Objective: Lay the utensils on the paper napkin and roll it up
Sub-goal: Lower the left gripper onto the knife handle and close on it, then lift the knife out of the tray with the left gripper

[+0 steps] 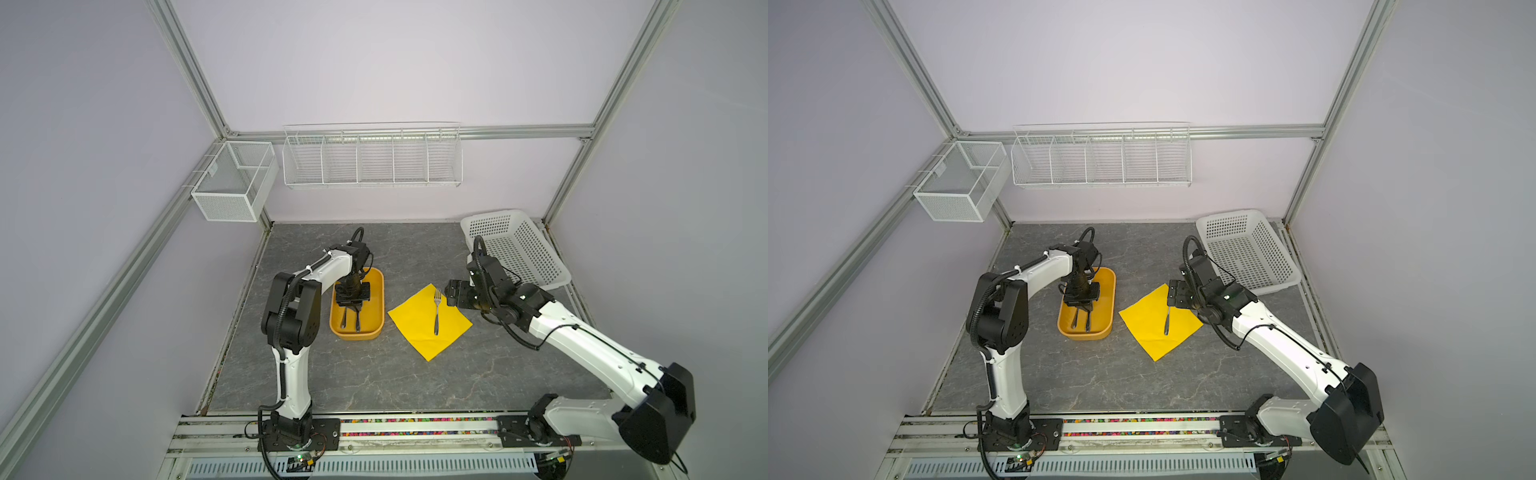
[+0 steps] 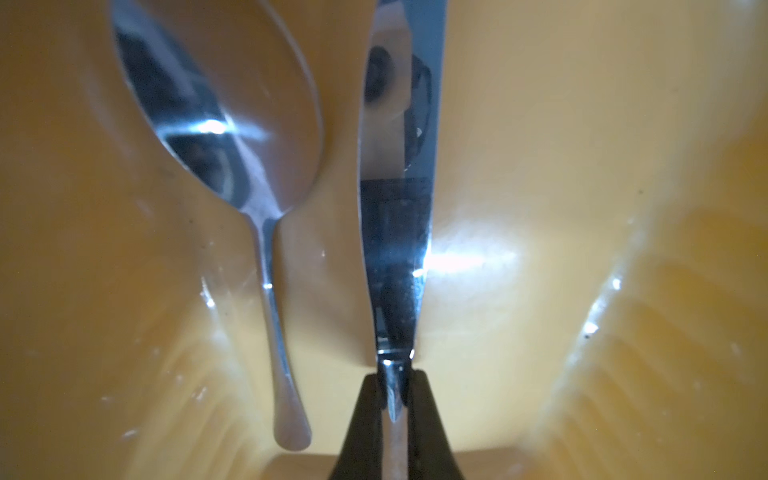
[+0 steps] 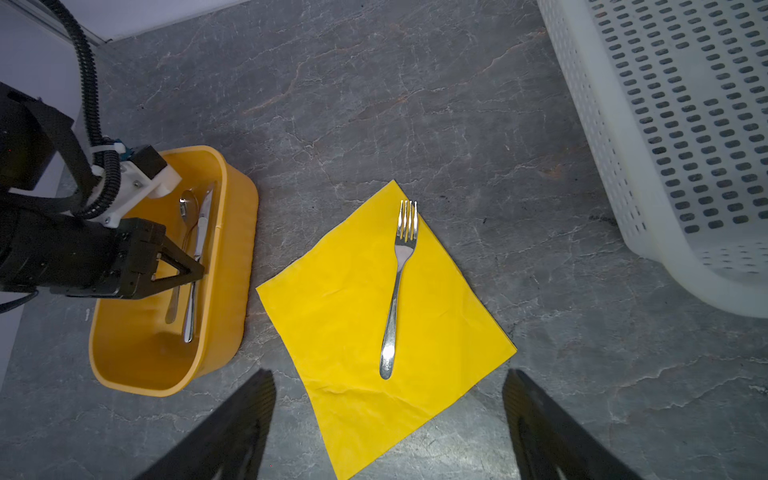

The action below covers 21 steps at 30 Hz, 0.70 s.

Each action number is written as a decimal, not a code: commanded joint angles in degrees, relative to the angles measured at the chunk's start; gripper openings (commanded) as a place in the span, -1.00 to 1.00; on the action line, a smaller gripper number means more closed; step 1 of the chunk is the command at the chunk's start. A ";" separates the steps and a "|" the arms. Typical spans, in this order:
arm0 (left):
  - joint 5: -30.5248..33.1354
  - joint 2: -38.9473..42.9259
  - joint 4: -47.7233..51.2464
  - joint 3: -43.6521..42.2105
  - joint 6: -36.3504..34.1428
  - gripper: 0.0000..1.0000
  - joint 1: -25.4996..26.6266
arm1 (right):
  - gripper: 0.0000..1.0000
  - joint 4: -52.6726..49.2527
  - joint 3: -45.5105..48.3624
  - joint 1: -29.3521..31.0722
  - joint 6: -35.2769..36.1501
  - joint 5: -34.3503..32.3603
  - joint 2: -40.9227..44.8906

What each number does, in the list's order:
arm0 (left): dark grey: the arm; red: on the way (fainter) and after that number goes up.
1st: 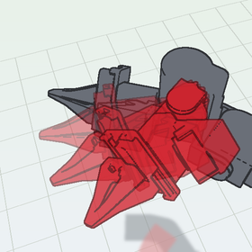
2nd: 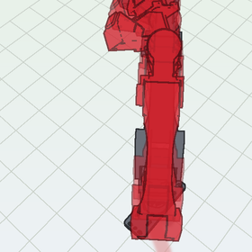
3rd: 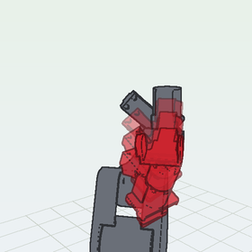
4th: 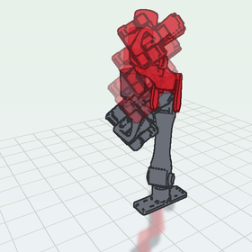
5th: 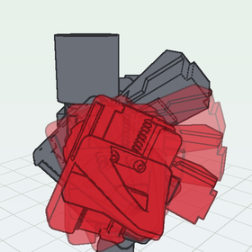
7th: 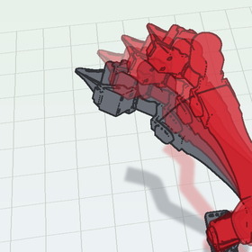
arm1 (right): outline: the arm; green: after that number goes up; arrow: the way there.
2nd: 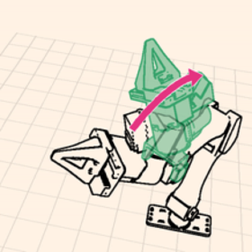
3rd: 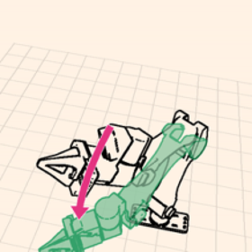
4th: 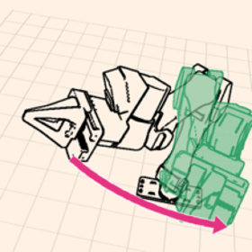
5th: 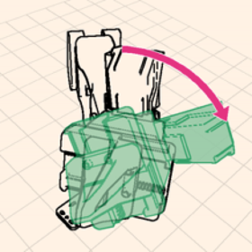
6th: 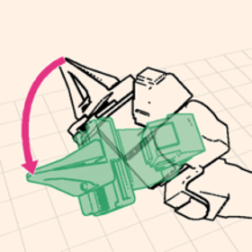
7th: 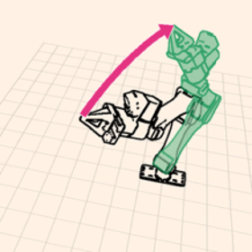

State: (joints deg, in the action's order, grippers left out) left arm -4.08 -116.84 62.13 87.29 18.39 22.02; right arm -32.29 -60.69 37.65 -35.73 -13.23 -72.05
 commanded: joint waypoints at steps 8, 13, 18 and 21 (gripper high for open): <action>0.49 2.71 5.34 3.68 -0.12 -0.86 0.23 | 0.77 2.32 1.97 -0.01 0.54 -0.59 3.23; -2.10 3.76 5.33 5.30 0.32 -0.87 0.38 | 0.77 2.07 1.61 -0.07 0.88 -0.45 3.34; -2.49 3.59 8.03 10.78 0.70 -0.86 1.28 | 0.77 1.18 1.34 -0.19 0.79 -0.64 3.84; -1.61 3.63 9.82 13.00 0.87 -0.86 2.37 | 0.77 1.19 2.11 -0.14 0.23 -0.96 4.87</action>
State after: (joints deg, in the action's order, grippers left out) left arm -5.67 -115.26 67.57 97.56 18.83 23.18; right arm -30.85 -59.18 37.60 -35.55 -13.54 -69.32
